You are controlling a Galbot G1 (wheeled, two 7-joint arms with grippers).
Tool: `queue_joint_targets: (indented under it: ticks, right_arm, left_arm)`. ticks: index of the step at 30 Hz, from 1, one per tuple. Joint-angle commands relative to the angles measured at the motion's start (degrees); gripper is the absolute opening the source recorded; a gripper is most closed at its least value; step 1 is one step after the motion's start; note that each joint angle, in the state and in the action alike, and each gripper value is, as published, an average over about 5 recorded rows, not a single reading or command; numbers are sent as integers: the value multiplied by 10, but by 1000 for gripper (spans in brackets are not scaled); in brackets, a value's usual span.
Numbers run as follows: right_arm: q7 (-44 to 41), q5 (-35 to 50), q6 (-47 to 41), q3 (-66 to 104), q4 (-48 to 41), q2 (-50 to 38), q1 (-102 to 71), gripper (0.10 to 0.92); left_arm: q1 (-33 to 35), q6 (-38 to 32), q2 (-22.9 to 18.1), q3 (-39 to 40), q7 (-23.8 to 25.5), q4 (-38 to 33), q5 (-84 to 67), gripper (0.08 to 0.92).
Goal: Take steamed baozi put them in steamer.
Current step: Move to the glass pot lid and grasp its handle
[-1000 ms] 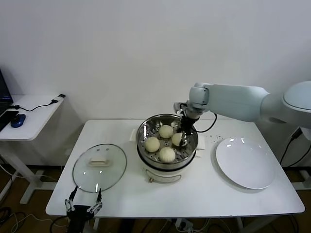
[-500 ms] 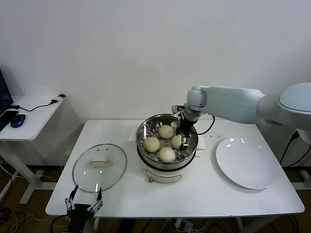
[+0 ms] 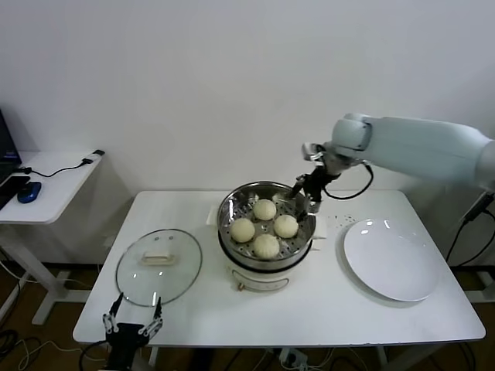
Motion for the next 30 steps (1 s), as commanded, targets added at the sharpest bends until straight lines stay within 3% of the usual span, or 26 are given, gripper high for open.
queue_joint_targets:
  ticks: [1, 7, 12, 20, 25, 30]
  right_arm:
    - [155, 21, 115, 115, 116, -243, -75, 823]
    - [269, 0, 177, 456, 146, -334, -426, 823]
    - [311, -11, 197, 775, 168, -336, -741, 823]
    - [316, -54, 197, 1179, 184, -216, -1075, 823]
    - [317, -90, 177, 1301, 217, -136, -1184, 823]
    - [326, -139, 149, 1362, 255, -44, -1257, 823]
  left_arm:
    - [-1, 4, -5, -4, 0, -10, -2, 823]
    - [7, 4, -7, -4, -1, -21, 4, 823]
    - [12, 3, -10, -2, -3, -32, 14, 823]
    - [0, 6, -13, 0, -9, -34, 45, 823]
    - [-2, 2, -11, -6, -6, -35, 94, 823]
    - [-24, -12, -8, -23, -17, -23, 248, 823]
